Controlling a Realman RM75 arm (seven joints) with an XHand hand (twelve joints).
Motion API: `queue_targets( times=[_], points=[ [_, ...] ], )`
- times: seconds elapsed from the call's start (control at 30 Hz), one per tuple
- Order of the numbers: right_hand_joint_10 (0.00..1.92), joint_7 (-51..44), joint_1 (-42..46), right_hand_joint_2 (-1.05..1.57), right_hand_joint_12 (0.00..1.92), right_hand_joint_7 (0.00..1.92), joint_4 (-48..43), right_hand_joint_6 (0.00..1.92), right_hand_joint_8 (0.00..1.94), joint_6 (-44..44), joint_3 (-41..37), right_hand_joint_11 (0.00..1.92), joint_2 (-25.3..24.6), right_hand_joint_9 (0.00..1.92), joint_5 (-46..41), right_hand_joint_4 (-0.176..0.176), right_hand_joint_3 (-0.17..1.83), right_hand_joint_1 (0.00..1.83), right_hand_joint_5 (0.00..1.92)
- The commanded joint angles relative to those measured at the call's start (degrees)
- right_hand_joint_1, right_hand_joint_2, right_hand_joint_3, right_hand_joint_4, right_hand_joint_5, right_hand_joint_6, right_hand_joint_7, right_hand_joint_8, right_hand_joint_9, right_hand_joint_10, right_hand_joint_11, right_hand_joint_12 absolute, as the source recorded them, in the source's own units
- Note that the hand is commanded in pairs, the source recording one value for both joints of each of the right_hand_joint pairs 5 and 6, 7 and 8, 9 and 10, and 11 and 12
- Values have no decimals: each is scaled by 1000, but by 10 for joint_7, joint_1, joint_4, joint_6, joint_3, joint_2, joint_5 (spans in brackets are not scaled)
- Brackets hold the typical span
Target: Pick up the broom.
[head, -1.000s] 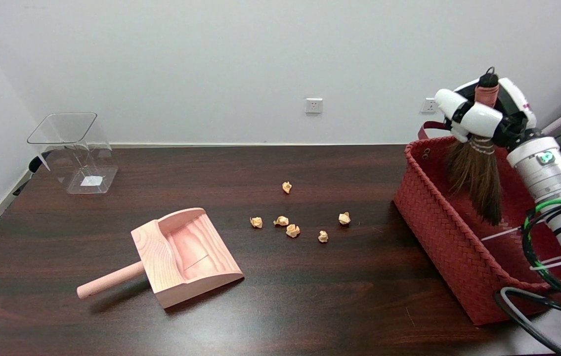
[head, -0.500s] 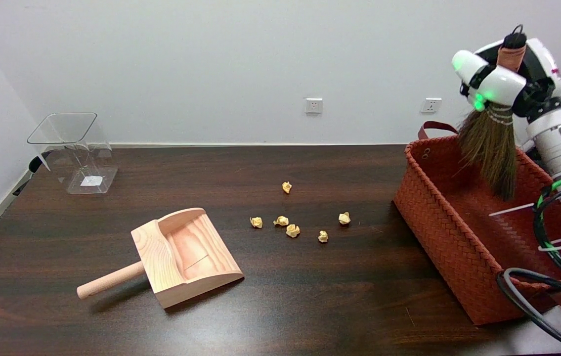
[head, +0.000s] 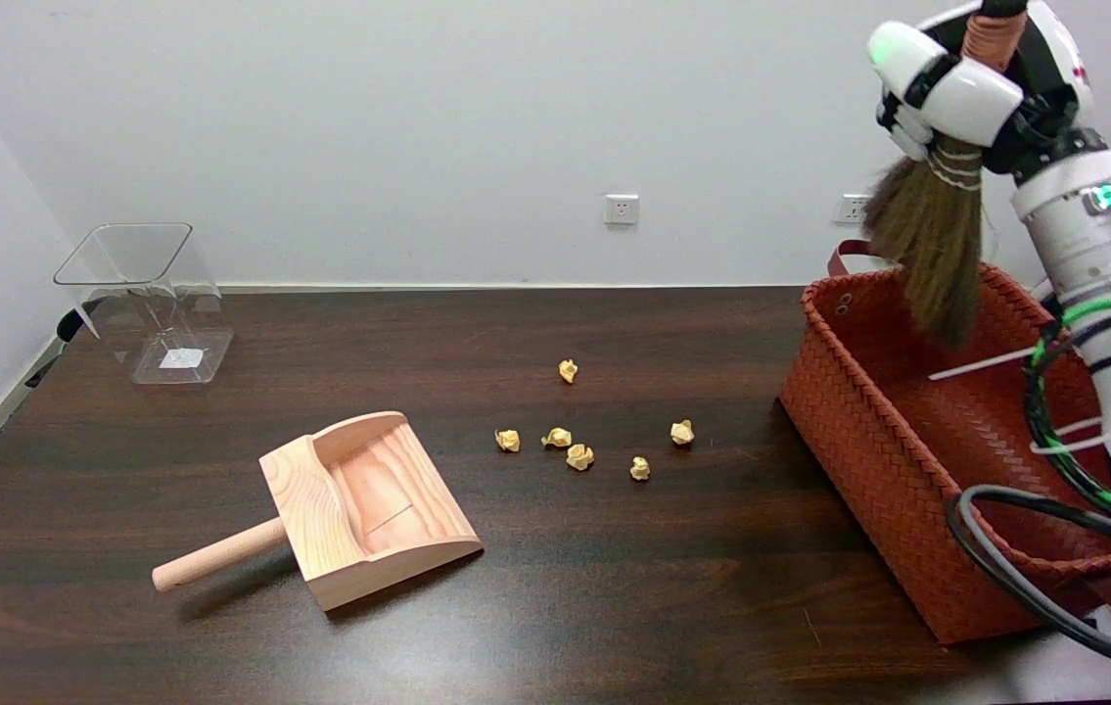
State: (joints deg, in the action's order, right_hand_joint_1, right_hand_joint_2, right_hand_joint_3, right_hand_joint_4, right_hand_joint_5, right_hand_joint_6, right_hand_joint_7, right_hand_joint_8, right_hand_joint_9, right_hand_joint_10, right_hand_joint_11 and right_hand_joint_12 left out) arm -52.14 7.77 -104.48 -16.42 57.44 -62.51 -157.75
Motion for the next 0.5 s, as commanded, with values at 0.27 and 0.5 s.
queue_targets(
  times=[0.27, 0.5],
  points=[
    [1920, -20, -167, 1571, 1920, 1920, -40, 1920, 1920, 113, 213, 1920, -9, 1920, -11, 0, 803, 881, 1920],
    [1920, -51, -170, 1571, 1920, 1920, -18, 1920, 1920, 126, 245, 1920, -43, 1920, 6, 0, 824, 875, 1920]
  ],
)
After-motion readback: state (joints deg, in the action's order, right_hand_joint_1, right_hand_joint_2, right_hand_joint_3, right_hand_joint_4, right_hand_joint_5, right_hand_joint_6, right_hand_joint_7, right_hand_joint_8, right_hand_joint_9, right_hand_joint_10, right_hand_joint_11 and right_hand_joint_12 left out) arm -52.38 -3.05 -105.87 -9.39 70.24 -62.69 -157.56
